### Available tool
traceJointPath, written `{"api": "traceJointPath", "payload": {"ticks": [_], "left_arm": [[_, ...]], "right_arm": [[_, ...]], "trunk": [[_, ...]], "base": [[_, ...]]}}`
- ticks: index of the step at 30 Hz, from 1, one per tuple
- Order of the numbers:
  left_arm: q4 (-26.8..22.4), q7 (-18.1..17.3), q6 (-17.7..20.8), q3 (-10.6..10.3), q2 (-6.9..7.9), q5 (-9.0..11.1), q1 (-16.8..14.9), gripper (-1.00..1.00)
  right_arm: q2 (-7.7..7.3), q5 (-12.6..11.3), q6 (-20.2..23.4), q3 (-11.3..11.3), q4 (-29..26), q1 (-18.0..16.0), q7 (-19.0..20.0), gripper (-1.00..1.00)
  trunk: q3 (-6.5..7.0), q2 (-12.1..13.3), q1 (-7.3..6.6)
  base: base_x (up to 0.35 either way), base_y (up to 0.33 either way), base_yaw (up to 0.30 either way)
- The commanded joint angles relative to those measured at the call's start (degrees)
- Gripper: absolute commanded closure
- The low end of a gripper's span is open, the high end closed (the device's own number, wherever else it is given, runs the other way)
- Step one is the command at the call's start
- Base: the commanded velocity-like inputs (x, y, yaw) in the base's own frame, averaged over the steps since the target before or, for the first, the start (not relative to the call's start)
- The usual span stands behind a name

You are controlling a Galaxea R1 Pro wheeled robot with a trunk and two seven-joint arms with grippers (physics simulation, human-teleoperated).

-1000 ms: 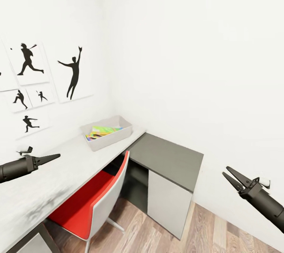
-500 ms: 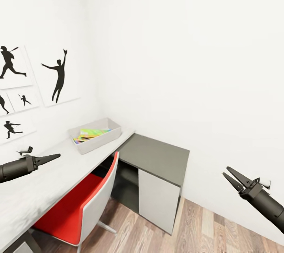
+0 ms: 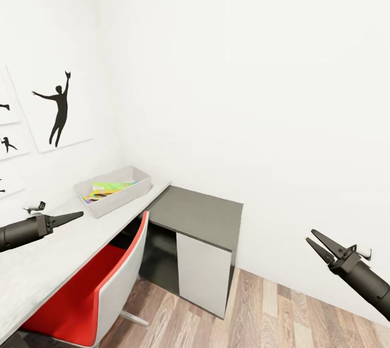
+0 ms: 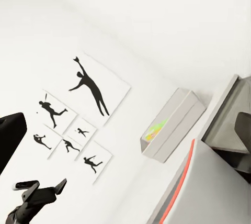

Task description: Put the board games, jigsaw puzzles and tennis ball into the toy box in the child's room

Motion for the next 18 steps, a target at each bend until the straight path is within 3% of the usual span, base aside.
{"api": "traceJointPath", "payload": {"ticks": [1, 18], "left_arm": [[-0.01, -0.25, 0.61, 0.02, 0.01, -0.09, 0.0, -1.0], [-0.09, -0.25, 0.61, -0.03, -0.05, -0.09, 0.0, -1.0]], "right_arm": [[-0.02, -0.07, 0.29, -0.04, 0.03, -0.04, 0.1, -1.0], [-0.07, -0.06, 0.28, -0.04, 0.03, -0.04, -0.05, -1.0]], "trunk": [[0.05, -0.04, 0.02], [1.23, -0.04, 0.02]], "base": [[-0.063, 0.0, -0.204], [-0.076, 0.0, -0.204]]}}
